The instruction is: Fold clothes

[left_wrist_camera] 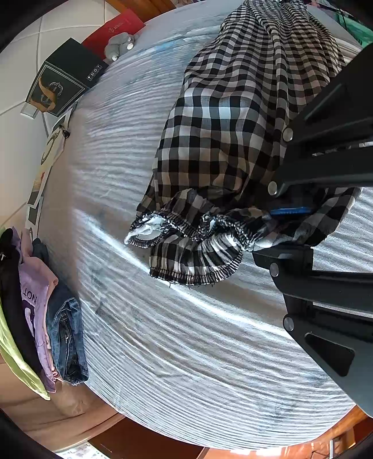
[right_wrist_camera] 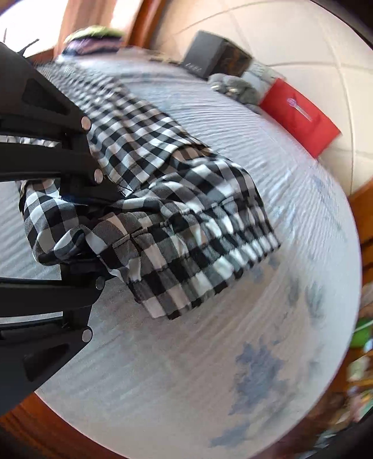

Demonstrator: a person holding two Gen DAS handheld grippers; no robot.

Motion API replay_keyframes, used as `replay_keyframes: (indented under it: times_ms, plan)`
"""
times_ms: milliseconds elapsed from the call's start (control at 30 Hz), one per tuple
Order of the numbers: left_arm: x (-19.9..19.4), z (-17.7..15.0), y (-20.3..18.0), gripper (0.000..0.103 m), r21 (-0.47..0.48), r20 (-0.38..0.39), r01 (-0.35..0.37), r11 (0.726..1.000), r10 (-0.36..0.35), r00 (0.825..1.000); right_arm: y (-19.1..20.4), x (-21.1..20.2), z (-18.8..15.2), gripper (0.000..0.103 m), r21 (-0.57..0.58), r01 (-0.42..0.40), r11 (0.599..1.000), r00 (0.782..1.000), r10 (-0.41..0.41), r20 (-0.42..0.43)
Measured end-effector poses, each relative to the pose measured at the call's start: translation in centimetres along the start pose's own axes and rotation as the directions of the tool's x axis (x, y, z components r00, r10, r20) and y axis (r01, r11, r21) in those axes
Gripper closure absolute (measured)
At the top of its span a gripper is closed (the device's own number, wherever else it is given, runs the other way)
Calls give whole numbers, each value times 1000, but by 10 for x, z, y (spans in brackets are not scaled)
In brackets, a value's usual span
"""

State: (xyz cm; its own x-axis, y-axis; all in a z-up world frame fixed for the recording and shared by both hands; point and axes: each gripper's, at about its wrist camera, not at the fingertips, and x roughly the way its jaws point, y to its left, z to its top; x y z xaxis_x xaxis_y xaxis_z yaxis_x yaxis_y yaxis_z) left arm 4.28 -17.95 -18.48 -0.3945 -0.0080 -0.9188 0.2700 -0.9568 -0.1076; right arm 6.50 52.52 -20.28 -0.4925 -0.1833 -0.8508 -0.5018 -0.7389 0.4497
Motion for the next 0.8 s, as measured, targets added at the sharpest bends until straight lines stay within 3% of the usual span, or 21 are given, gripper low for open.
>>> replay_keyframes:
  times_ms: [200,267,500,567,667,733,800]
  plan:
    - [-6,17,7,92,-14,18,9,1000,-8,1000,26,-14,18,81,-54,-42,998,997,45,62]
    - [-20,27,7,92,-11,63,12,1000,-11,998,39,-20,25,87,-86,-50,995,994,58,92]
    - [-69,103,-17,92,58,231,36,998,-49,972,82,-40,48,88,-200,-71,977,975,110,192]
    - [-85,128,-25,92,66,293,40,997,-57,954,107,-58,67,88,-247,-113,962,950,178,258]
    - [-116,161,-29,92,63,409,51,997,-72,910,144,-88,94,88,-327,-162,931,892,280,354]
    - [-126,177,-31,92,61,446,55,997,-77,892,153,-94,107,88,-332,-179,926,875,304,377]
    - [-102,177,-28,90,53,389,57,997,-74,918,151,-90,117,88,-311,-199,929,879,310,362]
